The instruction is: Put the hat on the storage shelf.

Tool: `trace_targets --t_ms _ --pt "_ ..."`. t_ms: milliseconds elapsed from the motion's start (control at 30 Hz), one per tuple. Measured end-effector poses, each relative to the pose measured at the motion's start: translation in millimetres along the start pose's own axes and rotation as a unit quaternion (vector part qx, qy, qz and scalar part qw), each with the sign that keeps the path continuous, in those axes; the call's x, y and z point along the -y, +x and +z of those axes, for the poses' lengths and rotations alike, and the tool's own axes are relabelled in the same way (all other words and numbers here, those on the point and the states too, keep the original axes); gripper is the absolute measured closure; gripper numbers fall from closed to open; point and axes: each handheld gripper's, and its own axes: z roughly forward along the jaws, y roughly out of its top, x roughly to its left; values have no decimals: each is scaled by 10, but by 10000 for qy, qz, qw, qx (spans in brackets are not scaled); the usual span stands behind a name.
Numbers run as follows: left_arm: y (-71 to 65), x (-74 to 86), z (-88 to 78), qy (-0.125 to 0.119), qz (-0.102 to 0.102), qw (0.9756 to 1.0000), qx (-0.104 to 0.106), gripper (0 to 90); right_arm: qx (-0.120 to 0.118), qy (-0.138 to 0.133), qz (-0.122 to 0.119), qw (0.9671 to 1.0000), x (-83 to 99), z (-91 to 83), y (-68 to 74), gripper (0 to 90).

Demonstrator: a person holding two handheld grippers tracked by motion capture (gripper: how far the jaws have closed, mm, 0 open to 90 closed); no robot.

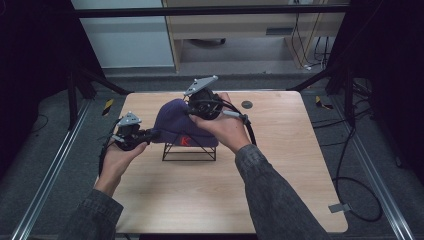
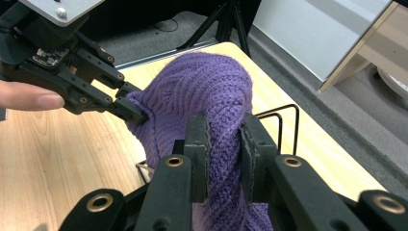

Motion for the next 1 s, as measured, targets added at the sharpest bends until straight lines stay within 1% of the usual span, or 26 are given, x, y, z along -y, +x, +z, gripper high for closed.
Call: trace_targets --t_ms 333,433,567,733,1000 --pt "8 72 34 70 -24 10000 8 754 -66 87 40 9999 67 44 21 759" --pt "3 77 44 139 27 9999 -25 754 -93 112 50 9999 85 60 23 759" --pt "-1 81 53 165 54 9998 -47 754 -99 124 74 9998 108 72 23 759" --pt "2 131 76 150 -2 9999 -18 753 -134 164 86 9997 132 86 26 758" --pt "21 196 106 223 -35 9997 -12 753 -197 253 91 9994 179 139 45 757"
